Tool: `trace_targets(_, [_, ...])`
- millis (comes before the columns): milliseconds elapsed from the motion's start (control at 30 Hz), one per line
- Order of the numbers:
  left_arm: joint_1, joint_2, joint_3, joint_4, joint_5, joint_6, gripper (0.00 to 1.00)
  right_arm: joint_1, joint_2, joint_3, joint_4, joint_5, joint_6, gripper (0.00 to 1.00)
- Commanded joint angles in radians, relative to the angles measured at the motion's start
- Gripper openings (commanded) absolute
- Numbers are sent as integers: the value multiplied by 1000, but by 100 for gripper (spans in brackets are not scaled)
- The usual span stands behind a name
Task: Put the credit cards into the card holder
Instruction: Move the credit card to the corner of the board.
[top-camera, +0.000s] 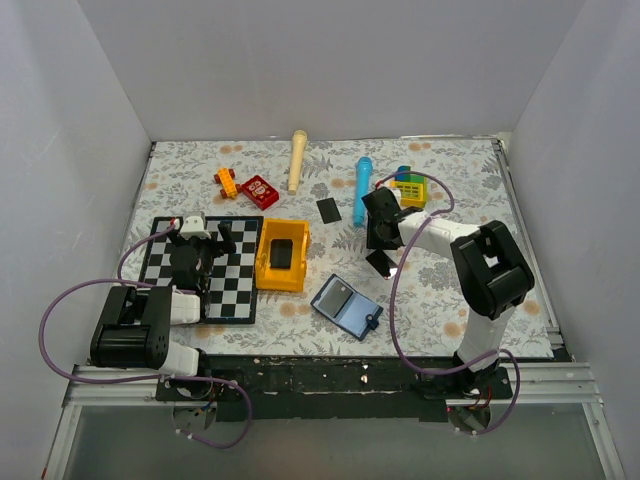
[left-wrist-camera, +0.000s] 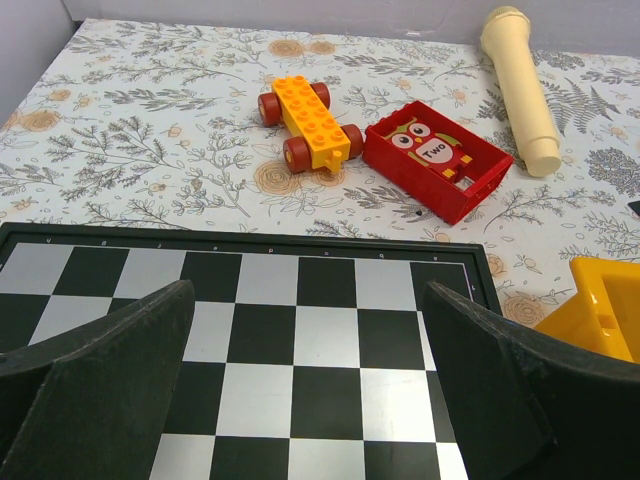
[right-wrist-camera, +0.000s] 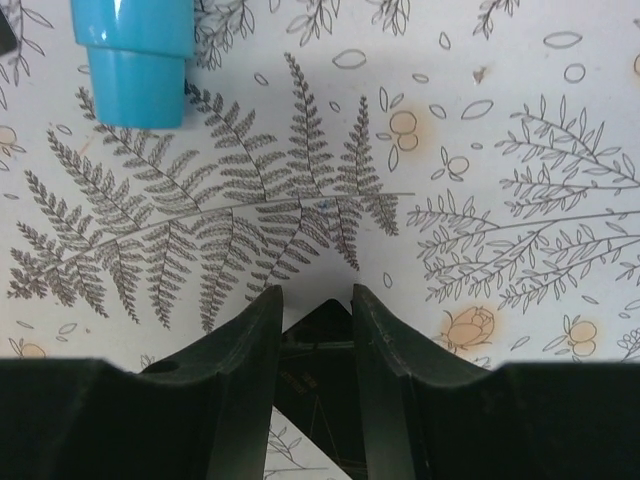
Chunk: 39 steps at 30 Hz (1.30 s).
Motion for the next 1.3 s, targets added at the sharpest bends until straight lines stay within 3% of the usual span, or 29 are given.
trace_targets(0, [-2, -4, 14, 6, 11, 14, 98, -6, -20, -60, -51, 21, 58, 43])
trace_targets(200, [-1, -5, 14, 6, 9, 14, 98, 26, -62, -194, -82, -8, 122, 42])
trace_targets(467, [1, -5, 14, 6, 9, 14, 98, 190, -122, -377, -157, 16, 256, 42])
trace_targets(733, [-1, -5, 14, 6, 11, 14, 98, 322, -254, -554, -186, -56, 440, 42])
trace_targets(967, [-2, -4, 14, 6, 9, 14, 98, 422, -431, -584, -309, -79, 541, 41])
trace_targets(1133, [-1, -5, 14, 6, 11, 13, 98, 439, -599, -482, -444, 41, 532, 42])
trace_targets(1267, [-2, -5, 14, 6, 11, 13, 98, 437, -670, -390, -458, 139, 450, 42])
